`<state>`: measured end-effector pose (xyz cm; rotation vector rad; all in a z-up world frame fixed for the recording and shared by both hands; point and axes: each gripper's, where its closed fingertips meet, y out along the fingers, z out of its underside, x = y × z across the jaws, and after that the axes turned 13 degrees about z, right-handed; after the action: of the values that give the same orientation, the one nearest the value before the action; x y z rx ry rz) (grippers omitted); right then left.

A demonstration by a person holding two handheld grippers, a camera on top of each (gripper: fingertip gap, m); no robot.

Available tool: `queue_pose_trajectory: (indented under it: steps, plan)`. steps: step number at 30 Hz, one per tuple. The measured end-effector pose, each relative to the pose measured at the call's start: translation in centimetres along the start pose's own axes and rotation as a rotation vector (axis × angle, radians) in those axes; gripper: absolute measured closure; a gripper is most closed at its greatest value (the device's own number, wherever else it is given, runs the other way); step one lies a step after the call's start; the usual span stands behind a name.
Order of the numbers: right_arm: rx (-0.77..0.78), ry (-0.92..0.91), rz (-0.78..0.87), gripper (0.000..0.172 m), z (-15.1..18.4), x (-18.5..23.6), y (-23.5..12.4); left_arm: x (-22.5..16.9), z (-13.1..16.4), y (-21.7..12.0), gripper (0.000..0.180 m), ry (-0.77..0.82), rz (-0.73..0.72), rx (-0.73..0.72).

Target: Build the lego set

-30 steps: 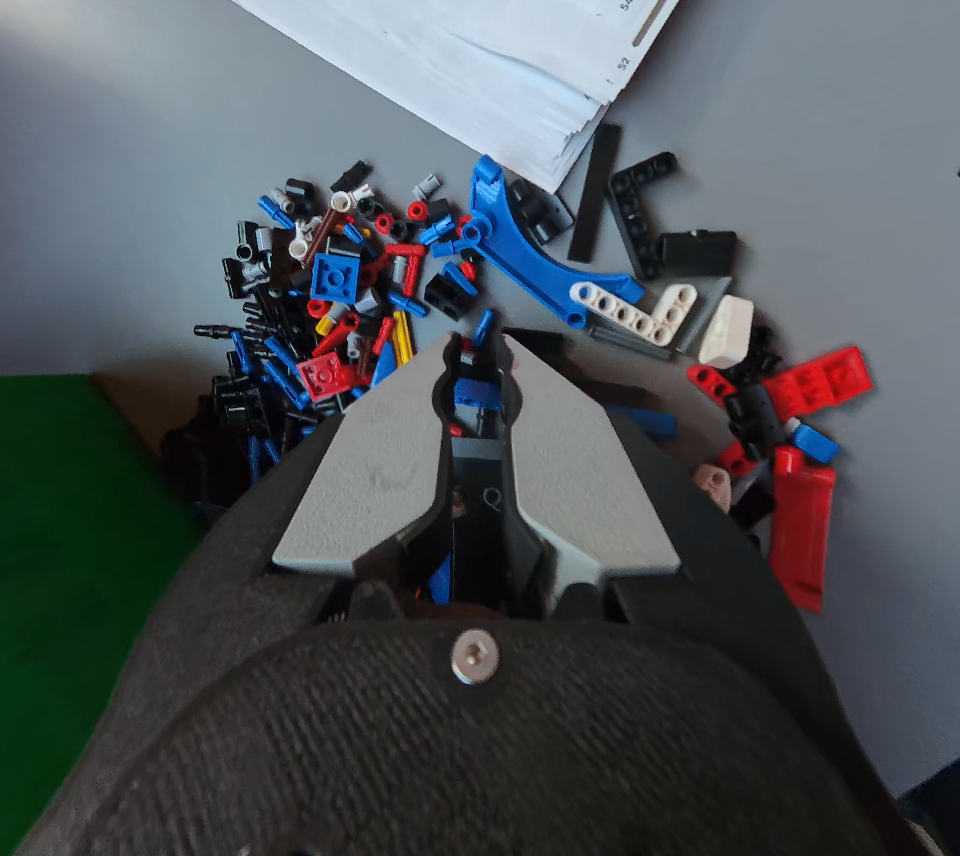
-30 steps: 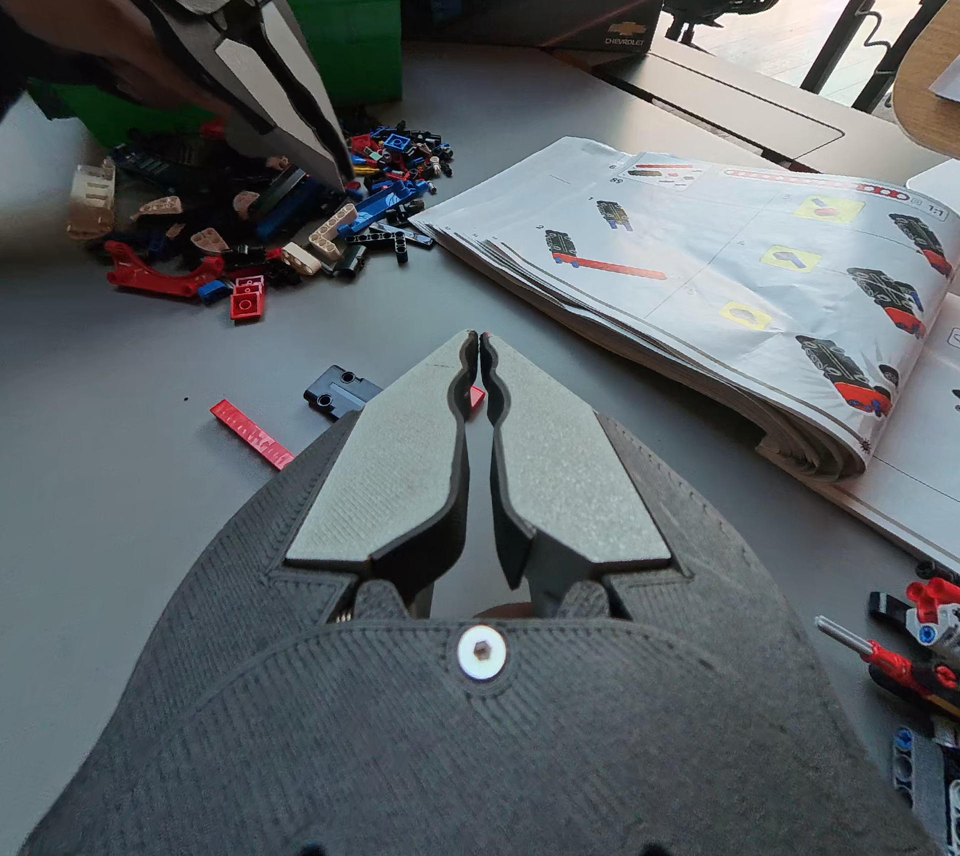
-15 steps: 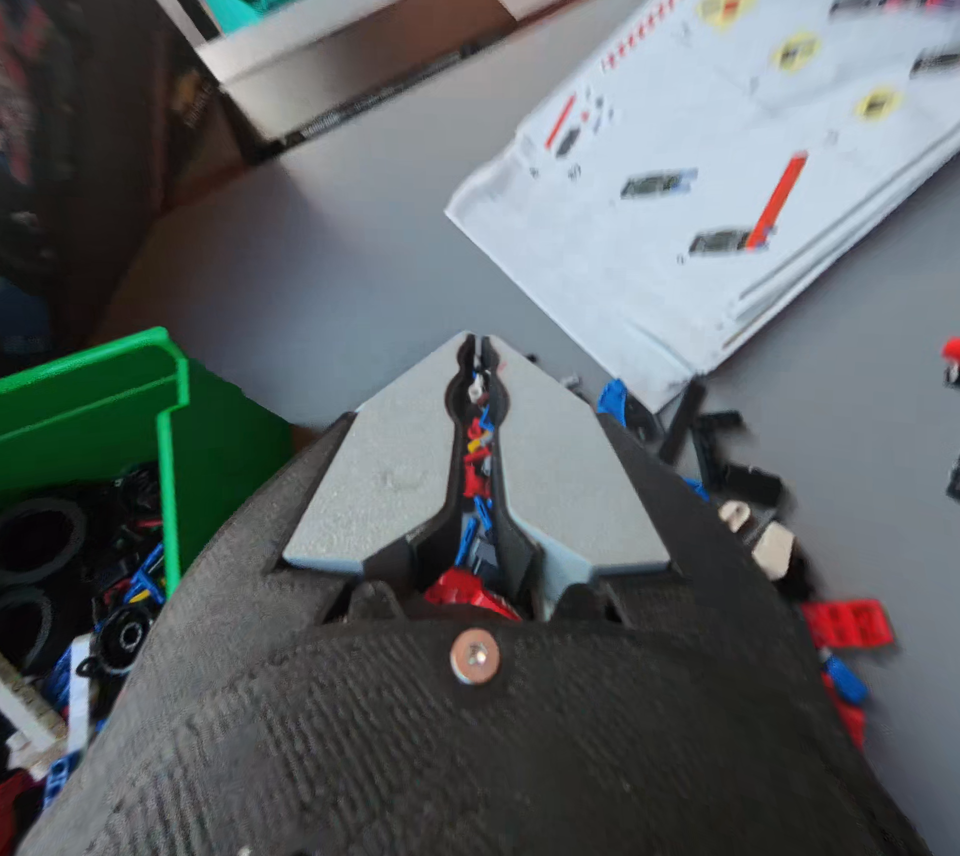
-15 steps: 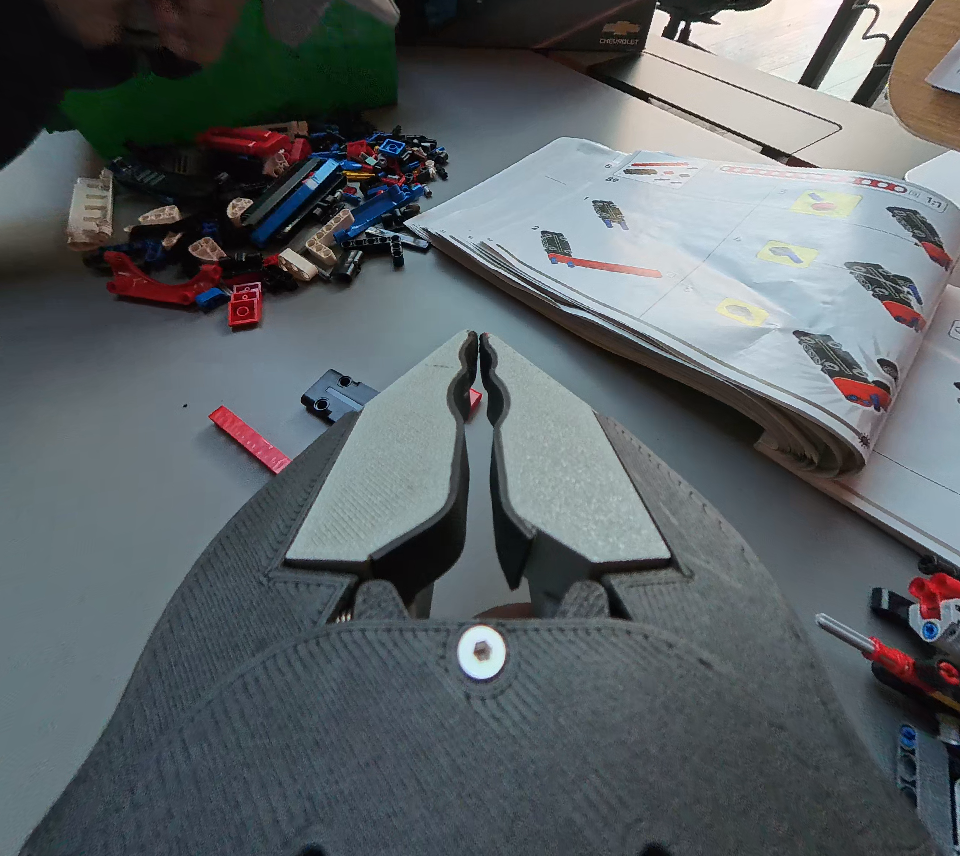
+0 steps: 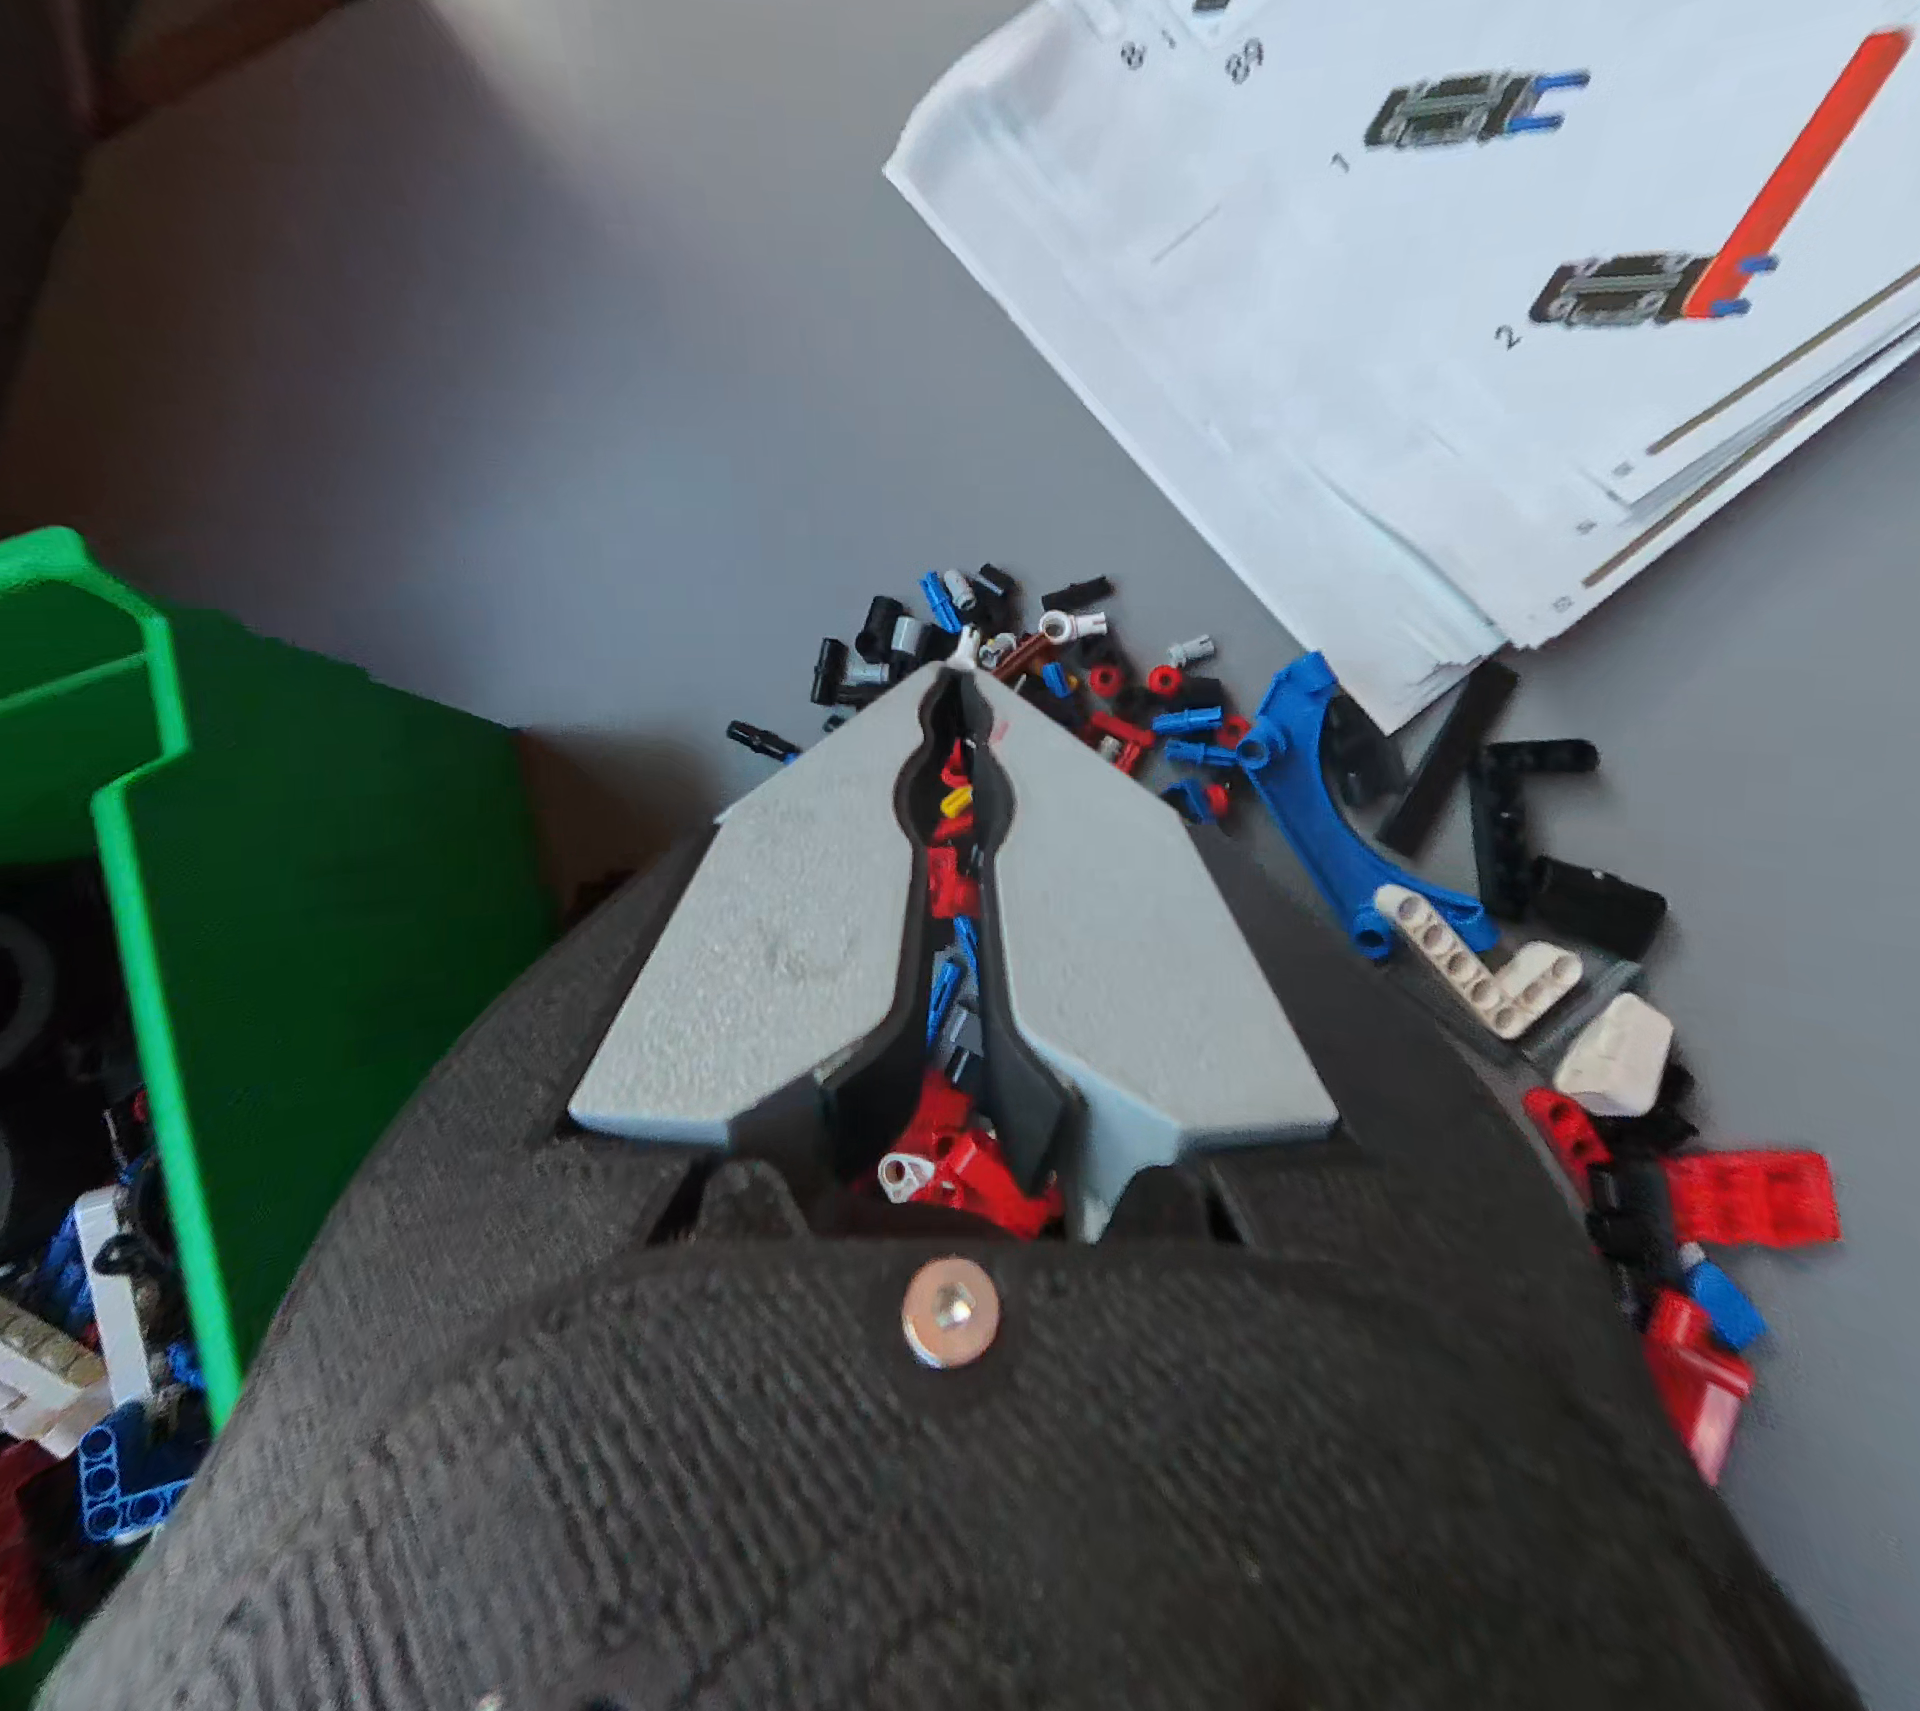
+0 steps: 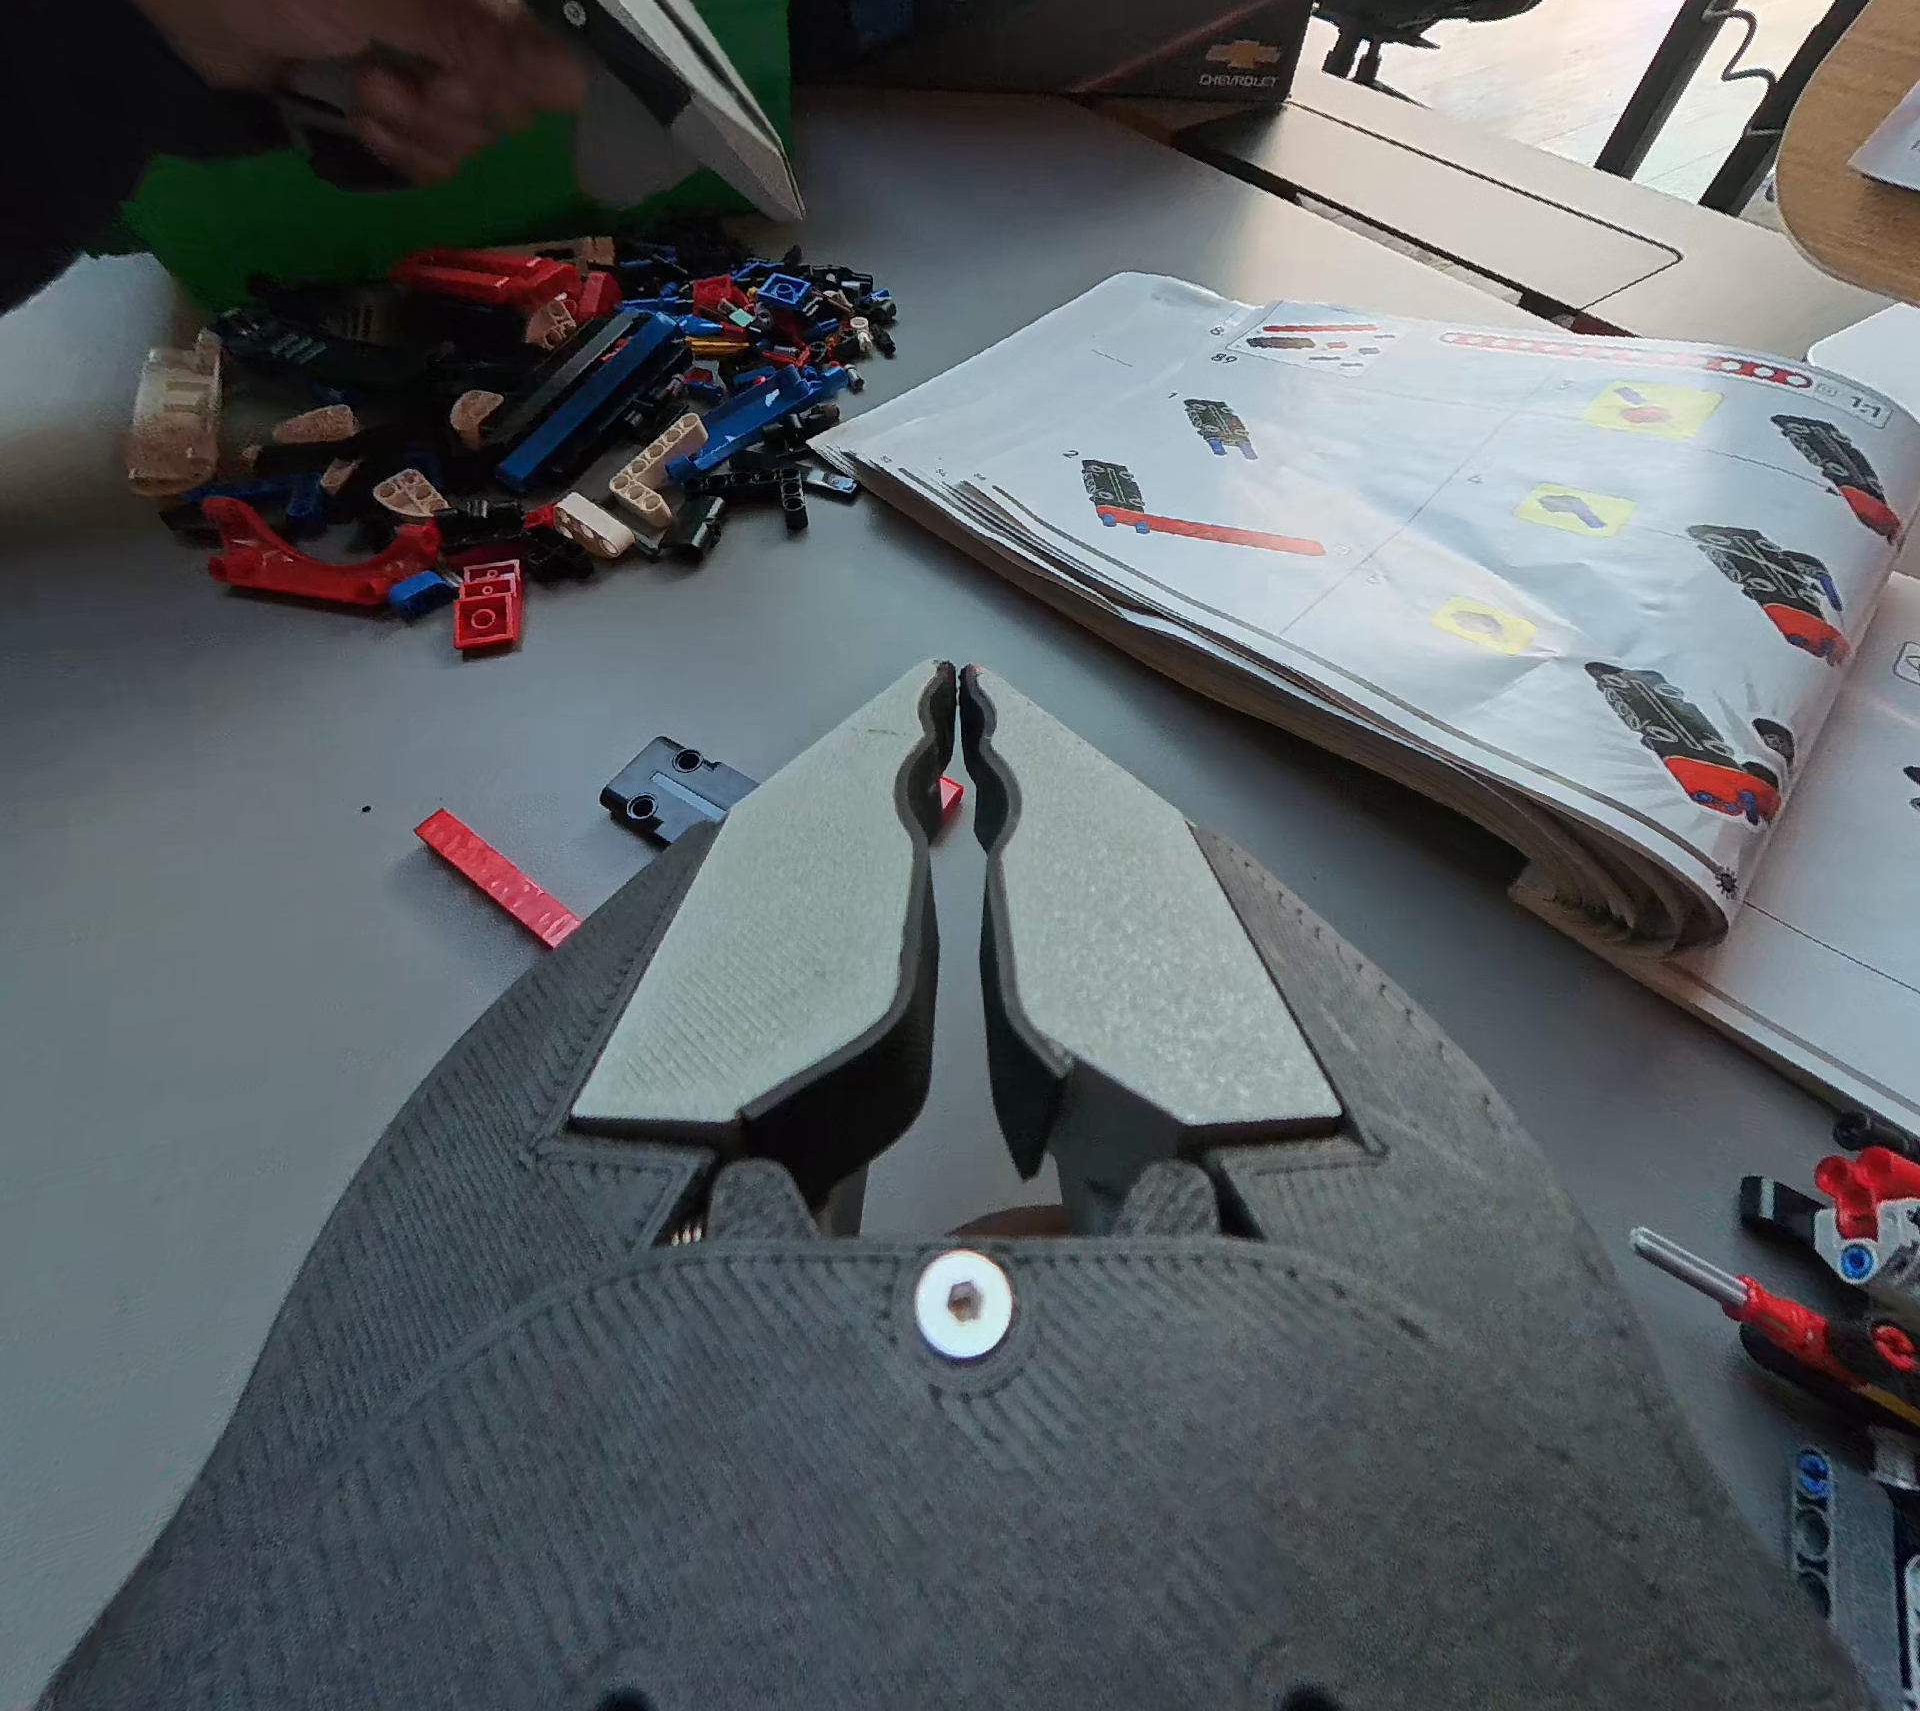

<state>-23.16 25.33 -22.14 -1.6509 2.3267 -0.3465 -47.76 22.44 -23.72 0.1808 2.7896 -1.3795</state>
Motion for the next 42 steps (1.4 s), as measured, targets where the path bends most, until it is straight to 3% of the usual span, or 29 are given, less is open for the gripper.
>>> queue_pose_trajectory:
  steps: [13,20,29,36,42]
  plan:
    - [-0.002,-0.009,0.0,0.172,0.0,0.1,0.0,-2.5,3.8,1.0,0.18,0.023,0.119,0.119]
    - [0.001,-0.012,-0.002,0.172,0.0,0.1,0.0,-1.7,3.1,-1.2,0.18,0.029,0.046,0.049]
    - [-0.001,-0.007,0.0,0.172,0.0,0.1,0.0,1.8,-0.4,-3.8,0.172,-0.031,-0.073,-0.095]
    - [-0.004,-0.01,0.0,0.172,0.0,0.1,-0.1,2.3,-1.8,-5.9,0.17,-0.003,-0.098,-0.116]
    - [-0.001,-0.012,0.0,0.172,0.0,0.1,0.0,2.7,-1.2,-6.6,0.167,0.005,-0.09,-0.066]
